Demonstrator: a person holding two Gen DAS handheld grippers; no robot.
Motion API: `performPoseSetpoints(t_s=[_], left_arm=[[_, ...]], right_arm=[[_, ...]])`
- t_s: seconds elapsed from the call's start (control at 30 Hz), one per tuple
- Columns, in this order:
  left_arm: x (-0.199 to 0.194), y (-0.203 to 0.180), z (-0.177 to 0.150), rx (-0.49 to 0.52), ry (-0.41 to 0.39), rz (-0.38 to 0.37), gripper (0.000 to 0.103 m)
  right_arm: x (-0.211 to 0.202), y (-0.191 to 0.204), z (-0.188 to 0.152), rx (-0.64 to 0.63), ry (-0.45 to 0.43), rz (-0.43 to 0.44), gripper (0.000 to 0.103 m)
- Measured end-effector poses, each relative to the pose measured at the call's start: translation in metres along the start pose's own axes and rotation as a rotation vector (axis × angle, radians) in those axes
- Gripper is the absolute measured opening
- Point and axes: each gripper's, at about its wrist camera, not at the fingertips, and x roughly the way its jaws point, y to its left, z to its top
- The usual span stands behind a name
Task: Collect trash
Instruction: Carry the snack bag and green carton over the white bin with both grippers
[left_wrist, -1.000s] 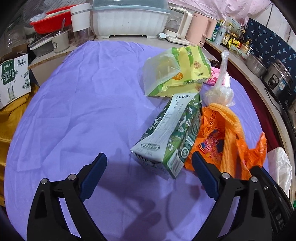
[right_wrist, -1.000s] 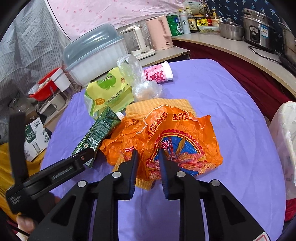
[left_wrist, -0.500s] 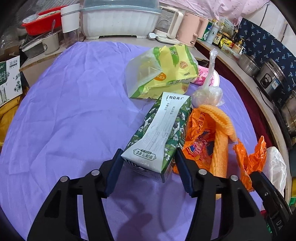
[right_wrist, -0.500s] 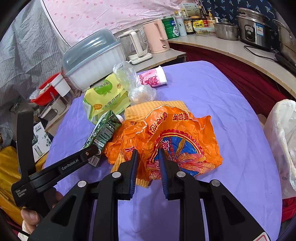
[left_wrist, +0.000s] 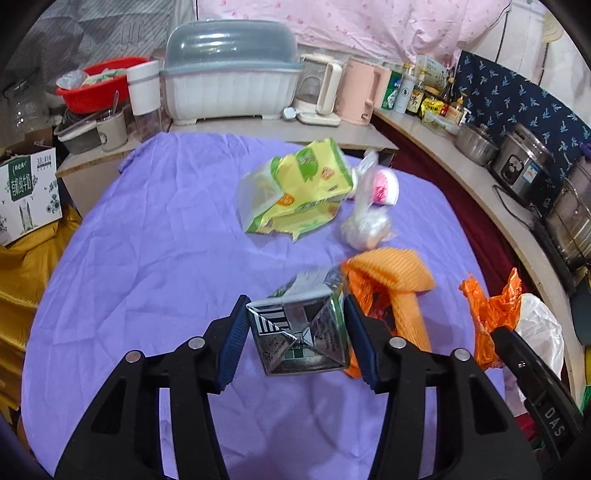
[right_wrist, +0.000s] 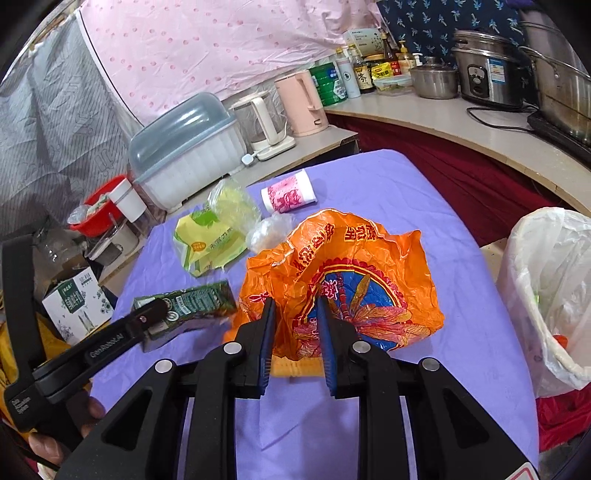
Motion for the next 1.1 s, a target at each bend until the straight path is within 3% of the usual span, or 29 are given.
performPoseSetpoints(t_s=[0.57, 1.1], left_arm=[[-0.071, -0.079, 0.009, 0.096, -0.112, -0.111, 0.048], [-0.062, -0.22, -0.021, 0.281, -0.051, -0.284, 0.048]], right_arm=[[-0.059, -0.067, 0.009, 0.1, -0.107, -0.038, 0.021], [-0.112, -0.178, 0.0, 0.245, -0.174, -0.172, 0.021]])
